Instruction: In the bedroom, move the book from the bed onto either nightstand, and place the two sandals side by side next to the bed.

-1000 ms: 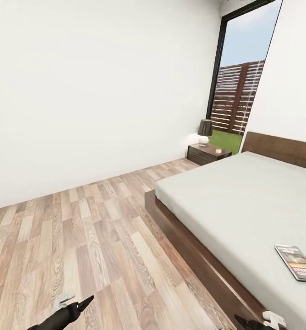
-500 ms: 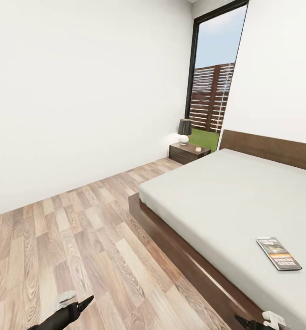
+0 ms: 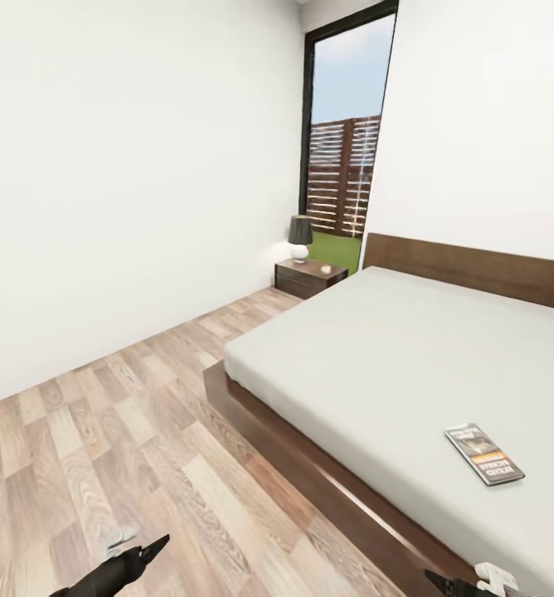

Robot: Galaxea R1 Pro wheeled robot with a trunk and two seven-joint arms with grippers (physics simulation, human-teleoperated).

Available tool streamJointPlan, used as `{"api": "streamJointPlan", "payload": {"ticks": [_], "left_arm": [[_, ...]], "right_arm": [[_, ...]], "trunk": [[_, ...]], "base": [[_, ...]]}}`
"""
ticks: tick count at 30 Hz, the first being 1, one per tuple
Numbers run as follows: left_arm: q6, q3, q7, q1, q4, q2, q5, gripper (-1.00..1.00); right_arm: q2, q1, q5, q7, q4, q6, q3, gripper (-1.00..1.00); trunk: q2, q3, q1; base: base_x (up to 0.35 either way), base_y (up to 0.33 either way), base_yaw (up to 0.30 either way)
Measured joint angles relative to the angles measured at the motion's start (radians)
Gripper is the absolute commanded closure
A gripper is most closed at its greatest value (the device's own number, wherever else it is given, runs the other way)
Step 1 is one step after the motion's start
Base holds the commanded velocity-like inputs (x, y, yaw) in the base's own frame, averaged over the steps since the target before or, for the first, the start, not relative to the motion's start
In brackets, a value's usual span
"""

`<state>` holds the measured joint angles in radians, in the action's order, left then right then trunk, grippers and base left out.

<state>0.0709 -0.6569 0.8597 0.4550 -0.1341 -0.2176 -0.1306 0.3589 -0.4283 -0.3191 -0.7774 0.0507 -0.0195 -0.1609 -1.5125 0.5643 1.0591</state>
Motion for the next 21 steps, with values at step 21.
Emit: {"api": "streamJointPlan", "payload": {"ticks": [21], "left_arm": [[0.0, 0.001, 0.0, 0.0, 0.0, 0.0, 0.0, -1.0]], "right_arm": [[0.0, 0.0, 0.001, 0.001, 0.0, -0.001, 0.0, -1.0]], "trunk": [[0.0, 0.0, 0.0]], "base": [[0.083, 0.055, -0.284]]}}
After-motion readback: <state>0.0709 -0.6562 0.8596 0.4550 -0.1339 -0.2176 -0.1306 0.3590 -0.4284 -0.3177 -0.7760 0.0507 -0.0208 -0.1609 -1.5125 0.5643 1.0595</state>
